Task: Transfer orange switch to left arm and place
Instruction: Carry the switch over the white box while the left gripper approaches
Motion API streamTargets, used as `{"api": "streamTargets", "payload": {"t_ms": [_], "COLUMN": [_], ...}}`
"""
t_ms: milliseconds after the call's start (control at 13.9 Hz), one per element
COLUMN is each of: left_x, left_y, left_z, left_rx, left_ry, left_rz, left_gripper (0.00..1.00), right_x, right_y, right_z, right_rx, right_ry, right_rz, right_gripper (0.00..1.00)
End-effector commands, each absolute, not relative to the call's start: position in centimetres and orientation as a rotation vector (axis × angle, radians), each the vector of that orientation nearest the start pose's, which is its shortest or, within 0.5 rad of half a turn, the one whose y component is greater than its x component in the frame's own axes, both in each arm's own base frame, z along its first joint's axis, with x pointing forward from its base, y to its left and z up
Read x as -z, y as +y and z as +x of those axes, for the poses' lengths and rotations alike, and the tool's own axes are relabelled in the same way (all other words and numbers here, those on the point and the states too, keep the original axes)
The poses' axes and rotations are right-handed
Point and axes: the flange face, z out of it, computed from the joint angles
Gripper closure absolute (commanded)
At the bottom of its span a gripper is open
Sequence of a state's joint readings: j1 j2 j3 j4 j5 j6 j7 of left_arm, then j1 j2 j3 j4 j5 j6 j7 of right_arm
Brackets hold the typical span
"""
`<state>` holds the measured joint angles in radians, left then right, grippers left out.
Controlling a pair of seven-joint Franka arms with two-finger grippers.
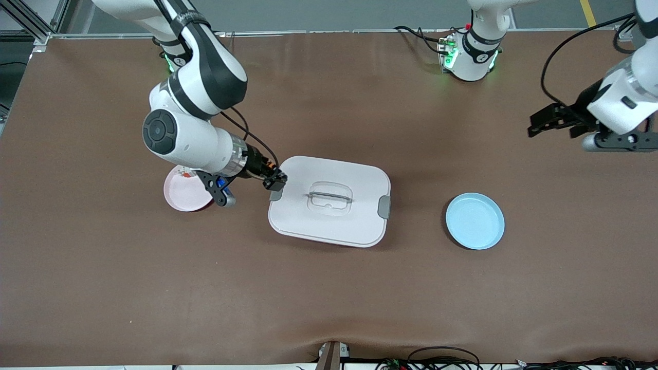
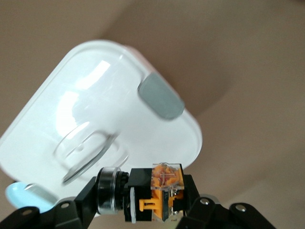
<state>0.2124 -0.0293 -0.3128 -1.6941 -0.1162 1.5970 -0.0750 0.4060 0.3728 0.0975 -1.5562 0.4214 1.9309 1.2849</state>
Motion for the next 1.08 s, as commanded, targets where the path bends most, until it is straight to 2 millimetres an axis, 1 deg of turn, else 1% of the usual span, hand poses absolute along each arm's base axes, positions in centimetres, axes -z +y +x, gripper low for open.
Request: {"api": "streamTargets", "payload": {"t_ms": [0,72,216,361,505,577,721,793,865,937,1009], "left_x": [-58.4,-58.3,-58.5,-58.1,-57.1,-57.0,-55.6,-55.5,-55.3,-54.9,-54.7], "left_y": [-12.2,-14.1,-15.9,-17.9,-19.8,-21.0,-23.2,-23.9,-24.2,-24.3,-24.8], "left_z": [53.3,52.9,52.6,52.5,52.8,52.9,53.4,53.5,53.8,54.1,54.1], "left_rx": [-0.076,-0.079,-0.091,-0.055,0.011,0.058,0.067,0.071,0.08,0.071,0.057], "left_ry": [0.107,0.102,0.088,0.099,0.077,0.067,0.001,-0.041,-0.055,-0.059,-0.043], "left_rz": [-3.259,-3.284,-3.35,-3.424,-3.52,-3.57,-3.687,-3.729,-3.74,-3.749,-3.754], "left_gripper": [0.0,0.0,0.0,0.0,0.0,0.0,0.0,0.0,0.0,0.0,0.0], "right_x": [-46.0,-46.7,-47.5,-48.1,-47.9,-47.7,-47.9,-47.8,-48.1,-48.2,-48.4], "right_y": [37.3,38.0,38.9,39.4,40.1,40.4,41.7,42.4,43.2,43.9,44.7], "right_z": [59.2,59.5,59.8,60.1,60.6,61.1,61.6,61.6,61.5,61.2,60.8], "right_rx": [-0.56,-0.58,-0.62,-0.651,-0.686,-0.709,-0.748,-0.757,-0.752,-0.743,-0.739], "right_ry": [1.433,1.476,1.565,1.632,1.695,1.738,1.807,1.838,1.844,1.844,1.847], "right_rz": [-2.409,-2.369,-2.282,-2.212,-2.149,-2.107,-2.022,-1.994,-1.974,-1.957,-1.939], "right_gripper": [1.0,1.0,1.0,1.0,1.0,1.0,1.0,1.0,1.0,1.0,1.0]}}
